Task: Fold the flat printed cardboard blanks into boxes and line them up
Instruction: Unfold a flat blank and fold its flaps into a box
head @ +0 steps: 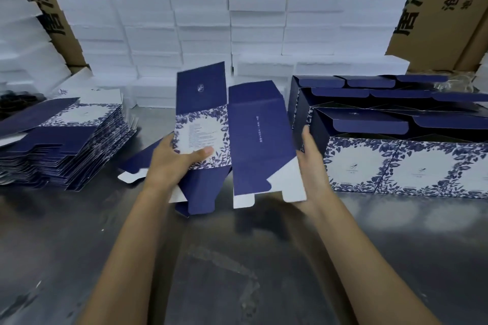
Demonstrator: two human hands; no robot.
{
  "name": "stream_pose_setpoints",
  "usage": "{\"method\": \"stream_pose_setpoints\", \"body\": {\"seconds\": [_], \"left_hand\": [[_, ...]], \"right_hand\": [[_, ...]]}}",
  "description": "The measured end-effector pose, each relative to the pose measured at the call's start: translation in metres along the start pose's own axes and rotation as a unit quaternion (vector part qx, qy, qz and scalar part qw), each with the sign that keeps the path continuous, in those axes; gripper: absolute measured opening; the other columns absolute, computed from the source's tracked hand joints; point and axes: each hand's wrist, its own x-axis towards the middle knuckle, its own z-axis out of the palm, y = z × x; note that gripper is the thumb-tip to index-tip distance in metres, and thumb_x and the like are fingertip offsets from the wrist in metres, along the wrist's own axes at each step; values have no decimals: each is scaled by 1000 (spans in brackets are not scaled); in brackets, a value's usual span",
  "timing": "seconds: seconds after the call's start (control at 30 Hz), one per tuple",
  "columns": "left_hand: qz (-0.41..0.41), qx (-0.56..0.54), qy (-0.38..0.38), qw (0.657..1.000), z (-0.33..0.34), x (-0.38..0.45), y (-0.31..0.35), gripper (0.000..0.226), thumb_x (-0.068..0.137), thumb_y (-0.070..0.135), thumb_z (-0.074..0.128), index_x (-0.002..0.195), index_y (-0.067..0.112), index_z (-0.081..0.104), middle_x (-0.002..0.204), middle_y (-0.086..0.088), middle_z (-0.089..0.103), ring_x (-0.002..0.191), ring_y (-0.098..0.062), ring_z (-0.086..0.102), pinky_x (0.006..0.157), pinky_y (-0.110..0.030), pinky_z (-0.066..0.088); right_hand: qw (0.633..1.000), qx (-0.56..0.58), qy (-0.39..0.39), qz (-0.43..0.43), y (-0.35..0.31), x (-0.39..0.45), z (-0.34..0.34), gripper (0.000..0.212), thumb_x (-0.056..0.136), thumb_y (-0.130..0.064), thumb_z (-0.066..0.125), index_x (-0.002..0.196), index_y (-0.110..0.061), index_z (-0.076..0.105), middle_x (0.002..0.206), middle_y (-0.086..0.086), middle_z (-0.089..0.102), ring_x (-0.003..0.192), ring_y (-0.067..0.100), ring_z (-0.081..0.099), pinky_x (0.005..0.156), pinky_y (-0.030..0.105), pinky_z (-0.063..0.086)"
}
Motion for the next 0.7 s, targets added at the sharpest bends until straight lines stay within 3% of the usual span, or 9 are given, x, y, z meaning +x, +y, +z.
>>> {"method": "stream_pose_setpoints", "body": {"seconds": [0.07,0.13,0.2,0.4,0.5,0.53,0.7], "left_hand": [[11,-10,-4,1000,-10,4,0,60,65,26,93,117,22,63,106,10,75,97,-11,72,87,-33,56],[9,-50,-11,999,-17,4,-1,56,69,31,90,117,21,63,106,5,76,94,-14,74,78,-31,58],[0,-95,-26,995,-19,1,-2,42,78,40,82,114,23,67,103,1,78,89,-18,76,67,-31,60],[3,-39,-57,998,-21,1,-6,19,94,51,62,100,37,74,94,10,78,85,-14,76,60,-25,58],[-32,-4,-98,995,-20,4,-9,20,88,57,66,96,42,76,96,5,78,89,-22,76,79,-37,56],[-43,-5,-93,995,-18,4,-10,20,88,57,66,93,41,77,95,3,79,87,-22,76,79,-38,55],[-21,40,-29,999,-10,1,-9,31,96,56,53,71,53,72,74,26,73,67,5,70,65,-25,45]], "right_hand": [[998,-62,-9,3,-3,2,-4,48,99,-53,53,128,-18,70,120,7,74,110,28,71,98,44,54],[991,-131,11,-5,-1,3,-6,34,104,-33,54,130,-15,66,116,7,76,105,27,73,88,41,60],[985,-172,20,0,3,4,-12,27,105,-27,52,125,-16,67,112,5,77,100,25,75,79,36,62],[989,-135,30,47,-5,-3,-12,24,98,-27,62,112,-11,74,110,10,77,94,25,76,71,34,63],[983,-160,92,-11,0,0,-7,25,103,-32,57,109,-16,75,105,6,79,91,22,77,67,33,62],[978,-175,109,-23,2,1,-7,25,104,-33,56,108,-18,75,102,4,79,90,22,77,65,33,61],[974,-199,105,-7,-5,-1,-6,26,99,-40,62,102,-20,78,98,5,80,89,24,77,74,38,62]]}}
